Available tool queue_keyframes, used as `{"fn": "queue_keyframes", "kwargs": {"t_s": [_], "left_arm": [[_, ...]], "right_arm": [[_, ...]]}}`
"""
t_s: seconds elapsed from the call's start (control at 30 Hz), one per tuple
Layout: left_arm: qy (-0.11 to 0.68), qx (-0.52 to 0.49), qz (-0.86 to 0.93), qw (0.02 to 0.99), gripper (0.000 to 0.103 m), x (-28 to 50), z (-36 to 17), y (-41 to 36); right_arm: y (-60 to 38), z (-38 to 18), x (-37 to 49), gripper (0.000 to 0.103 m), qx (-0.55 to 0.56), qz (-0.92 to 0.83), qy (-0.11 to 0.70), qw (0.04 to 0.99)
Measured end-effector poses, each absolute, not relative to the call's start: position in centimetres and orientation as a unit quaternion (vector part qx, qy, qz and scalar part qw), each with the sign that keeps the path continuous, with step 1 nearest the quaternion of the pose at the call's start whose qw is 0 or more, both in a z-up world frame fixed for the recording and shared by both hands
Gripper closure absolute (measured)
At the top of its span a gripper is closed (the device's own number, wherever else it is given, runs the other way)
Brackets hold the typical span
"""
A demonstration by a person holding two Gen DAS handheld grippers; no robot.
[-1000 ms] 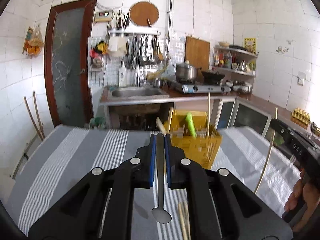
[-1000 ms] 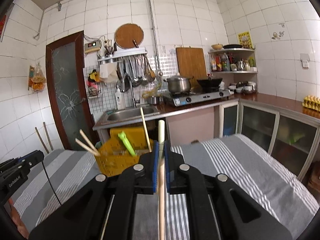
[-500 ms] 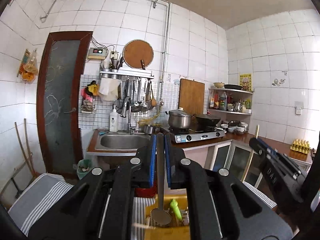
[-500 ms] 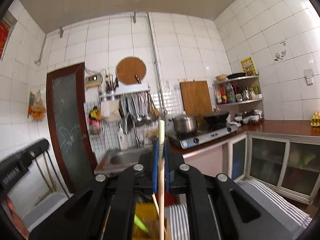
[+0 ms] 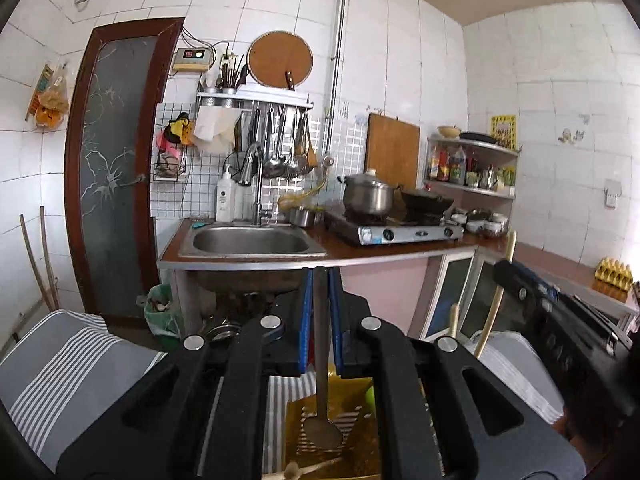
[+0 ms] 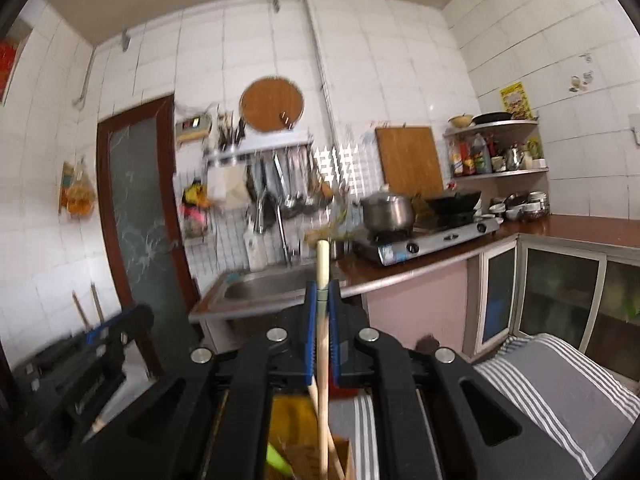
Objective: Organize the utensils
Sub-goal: 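Open both grippers to drop the chopsticks into the yellow holder, then grasp the light-blue plastic spoon by its handle with the right gripper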
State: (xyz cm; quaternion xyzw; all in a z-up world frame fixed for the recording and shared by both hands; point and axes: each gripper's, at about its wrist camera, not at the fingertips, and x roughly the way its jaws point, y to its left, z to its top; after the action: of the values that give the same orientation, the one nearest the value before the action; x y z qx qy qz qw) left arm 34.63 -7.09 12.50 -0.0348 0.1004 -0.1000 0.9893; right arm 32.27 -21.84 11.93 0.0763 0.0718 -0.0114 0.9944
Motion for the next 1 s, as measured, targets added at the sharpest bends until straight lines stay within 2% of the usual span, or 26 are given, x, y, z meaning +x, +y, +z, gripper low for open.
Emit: {"fn": "queue_keyframes", "kwargs": {"t_s": [0.13, 0.17, 0.2, 0.23, 0.27, 0.33, 0.4, 0.53, 0.6, 1.0], "left_arm": [[0.137, -0.044, -0.104, 0.984, 0.095, 35.0, 12.5, -6.4], [0.141, -0.045, -0.104, 0.983, 0.095, 34.8, 12.7, -6.2], [0.147, -0.046, -0.104, 0.983, 0.089, 34.3, 13.1, -5.9], [0.152, -0.048, -0.105, 0.982, 0.072, 33.9, 13.5, -5.6], [0.154, -0.049, -0.105, 0.981, 0.063, 33.2, 14.0, -5.4], [0.148, -0.044, -0.096, 0.983, 0.037, 31.5, 15.1, -4.9], [0.149, -0.034, -0.096, 0.984, 0.031, 29.9, 15.7, -4.4], [0.148, -0.015, -0.091, 0.985, 0.009, 25.7, 16.1, -2.9], [0.152, -0.009, -0.086, 0.985, 0.005, 24.1, 15.6, -2.1], [0.255, -0.001, -0.07, 0.964, 0.005, 19.1, 7.8, 2.2]], "right_arm": [[-22.0, 11.1, 32.2, 0.094, 0.064, -0.007, 0.123, 0.99], [-22.3, 11.2, 31.7, 0.089, 0.062, -0.015, 0.129, 0.99], [-22.5, 11.4, 31.5, 0.062, 0.063, -0.021, 0.136, 0.989], [-22.9, 11.6, 31.1, 0.043, 0.069, -0.025, 0.142, 0.987], [-23.4, 11.8, 30.4, 0.042, 0.077, -0.026, 0.145, 0.986], [-24.4, 12.3, 28.9, 0.042, 0.084, -0.034, 0.16, 0.983], [-25.0, 12.5, 27.5, 0.04, 0.089, -0.039, 0.173, 0.98], [-25.3, 12.4, 23.9, 0.027, 0.085, -0.047, 0.191, 0.977], [-25.0, 11.7, 22.3, 0.026, 0.075, -0.046, 0.203, 0.975], [-21.6, 4.4, 15.1, 0.026, 0.05, -0.018, 0.294, 0.954]]}}
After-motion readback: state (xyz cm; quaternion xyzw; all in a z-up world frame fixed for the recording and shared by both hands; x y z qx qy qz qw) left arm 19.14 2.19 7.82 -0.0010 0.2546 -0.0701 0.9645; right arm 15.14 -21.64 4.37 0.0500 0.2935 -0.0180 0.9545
